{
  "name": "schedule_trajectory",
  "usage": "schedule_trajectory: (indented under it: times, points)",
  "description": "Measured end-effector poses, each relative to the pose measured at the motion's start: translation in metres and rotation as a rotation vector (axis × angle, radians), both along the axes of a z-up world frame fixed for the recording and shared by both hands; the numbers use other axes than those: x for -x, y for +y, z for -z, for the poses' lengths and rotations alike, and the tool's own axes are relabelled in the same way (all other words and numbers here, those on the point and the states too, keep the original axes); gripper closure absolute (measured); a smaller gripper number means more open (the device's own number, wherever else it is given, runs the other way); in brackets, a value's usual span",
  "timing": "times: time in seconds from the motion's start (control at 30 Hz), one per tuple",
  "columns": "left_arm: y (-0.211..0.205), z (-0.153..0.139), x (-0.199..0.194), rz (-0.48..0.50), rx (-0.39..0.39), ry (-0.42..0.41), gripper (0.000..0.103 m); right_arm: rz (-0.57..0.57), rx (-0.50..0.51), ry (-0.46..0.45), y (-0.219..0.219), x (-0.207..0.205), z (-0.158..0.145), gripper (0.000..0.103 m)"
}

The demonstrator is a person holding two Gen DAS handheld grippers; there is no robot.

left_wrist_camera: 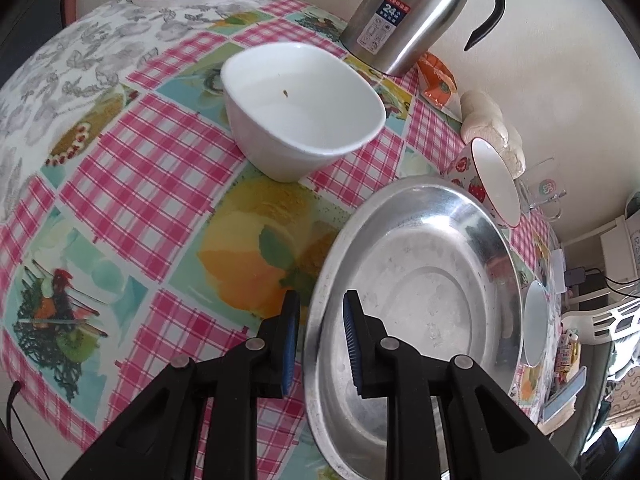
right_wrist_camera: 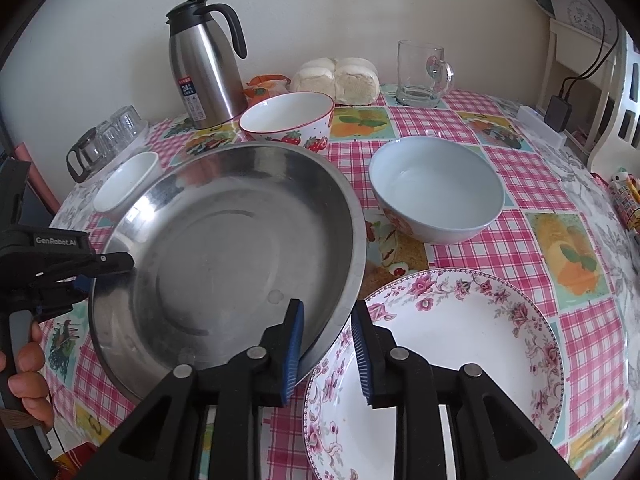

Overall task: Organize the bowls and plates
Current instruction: 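Open the left tool and release the steel basin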

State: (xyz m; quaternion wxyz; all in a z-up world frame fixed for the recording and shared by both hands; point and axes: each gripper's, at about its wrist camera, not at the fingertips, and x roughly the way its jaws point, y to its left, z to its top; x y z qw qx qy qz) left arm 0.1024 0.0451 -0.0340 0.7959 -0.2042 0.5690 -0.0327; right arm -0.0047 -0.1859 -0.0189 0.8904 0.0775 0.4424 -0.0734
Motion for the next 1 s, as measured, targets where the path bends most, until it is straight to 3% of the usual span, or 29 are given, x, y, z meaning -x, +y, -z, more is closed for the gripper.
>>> schedule_trajectory:
  times: [0.07,0.17,0.27,0.33,0.43,0.5,0.6,0.7,1.0]
  points:
    - [0.003,-0.007,0.002,-0.015,-0.031,-0.022,0.069,-0.006,0.025,-0.025,0.004,0.002,-0.005,0.051]
    - [0.007,-0.019,0.006,-0.032,-0.075,-0.063,0.061,-0.018,0.058,-0.055,0.010,0.004,-0.010,0.048]
    - [0.006,-0.028,0.009,-0.041,-0.151,-0.083,0.035,-0.024,0.085,-0.087,0.014,0.005,-0.015,0.032]
    - [0.003,-0.031,0.010,-0.036,-0.195,-0.083,0.032,-0.027,0.098,-0.102,0.015,0.005,-0.017,0.022]
    - [-0.002,-0.030,0.009,-0.018,-0.220,-0.080,0.030,-0.023,0.097,-0.104,0.013,0.004,-0.017,0.017]
    - [-0.004,-0.029,0.008,-0.011,-0.233,-0.081,0.019,-0.017,0.093,-0.100,0.011,0.003,-0.017,0.015]
    - [-0.006,-0.030,0.009,-0.005,-0.256,-0.099,0.016,-0.008,0.086,-0.100,0.010,0.002,-0.016,0.011]
    - [-0.007,-0.031,0.009,-0.005,-0.264,-0.114,0.011,0.004,0.091,-0.103,0.007,0.003,-0.017,0.001]
    - [-0.019,-0.058,0.020,0.010,-0.329,-0.279,0.009,0.043,0.100,-0.151,-0.002,0.009,-0.025,0.000]
